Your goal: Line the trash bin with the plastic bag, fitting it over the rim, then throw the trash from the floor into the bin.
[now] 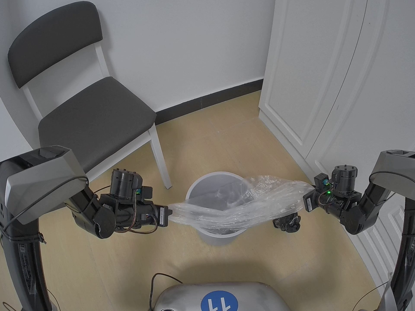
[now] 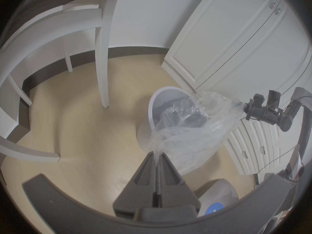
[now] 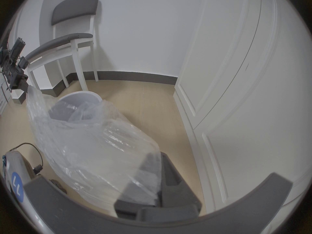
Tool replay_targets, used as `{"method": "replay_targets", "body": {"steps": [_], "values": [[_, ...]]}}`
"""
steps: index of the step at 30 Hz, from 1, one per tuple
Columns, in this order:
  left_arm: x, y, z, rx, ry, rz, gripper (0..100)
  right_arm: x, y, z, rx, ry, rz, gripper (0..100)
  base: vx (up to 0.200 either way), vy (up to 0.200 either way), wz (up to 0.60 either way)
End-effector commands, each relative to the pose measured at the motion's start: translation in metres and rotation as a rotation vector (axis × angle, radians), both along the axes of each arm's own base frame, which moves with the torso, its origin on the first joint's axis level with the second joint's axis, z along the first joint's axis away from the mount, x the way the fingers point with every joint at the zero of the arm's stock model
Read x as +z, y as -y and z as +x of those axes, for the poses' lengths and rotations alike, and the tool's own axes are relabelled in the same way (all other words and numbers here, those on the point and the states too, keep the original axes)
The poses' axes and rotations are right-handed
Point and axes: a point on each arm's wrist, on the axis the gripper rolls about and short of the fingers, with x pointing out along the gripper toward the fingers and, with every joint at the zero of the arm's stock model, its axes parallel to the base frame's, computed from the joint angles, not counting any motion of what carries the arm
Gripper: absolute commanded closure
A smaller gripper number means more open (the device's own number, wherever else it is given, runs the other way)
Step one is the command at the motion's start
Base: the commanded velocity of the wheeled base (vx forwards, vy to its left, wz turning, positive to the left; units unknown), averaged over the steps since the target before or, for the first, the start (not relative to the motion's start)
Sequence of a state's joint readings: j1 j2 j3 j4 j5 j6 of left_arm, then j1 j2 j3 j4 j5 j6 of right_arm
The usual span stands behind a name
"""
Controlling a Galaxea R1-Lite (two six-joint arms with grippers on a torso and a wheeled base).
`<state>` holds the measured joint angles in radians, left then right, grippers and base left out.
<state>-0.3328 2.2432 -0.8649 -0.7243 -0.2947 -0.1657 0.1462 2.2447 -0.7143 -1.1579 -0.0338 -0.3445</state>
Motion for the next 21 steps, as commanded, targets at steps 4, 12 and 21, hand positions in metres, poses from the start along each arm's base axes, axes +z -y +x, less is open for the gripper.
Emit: {"method": "replay_targets", "body": {"steps": [4, 12, 21], "values": [[-0.004, -0.004, -0.003, -0.031, -0.021, 0.052, 100, -0.003, 0.004, -0.009, 0.024, -0.026, -0.045, 100, 0.000, 0.000, 0.00], [-0.003, -0.007, -0.009, -0.046, -0.108, 0.097, 100, -0.008, 0.008, -0.020, 0.070, -0.063, -0.087, 100, 0.000, 0.000, 0.00], [-0.008, -0.006, -0.015, -0.088, -0.167, 0.150, 100, -0.024, 0.009, -0.032, 0.151, -0.129, -0.167, 100, 0.000, 0.000, 0.00]]}}
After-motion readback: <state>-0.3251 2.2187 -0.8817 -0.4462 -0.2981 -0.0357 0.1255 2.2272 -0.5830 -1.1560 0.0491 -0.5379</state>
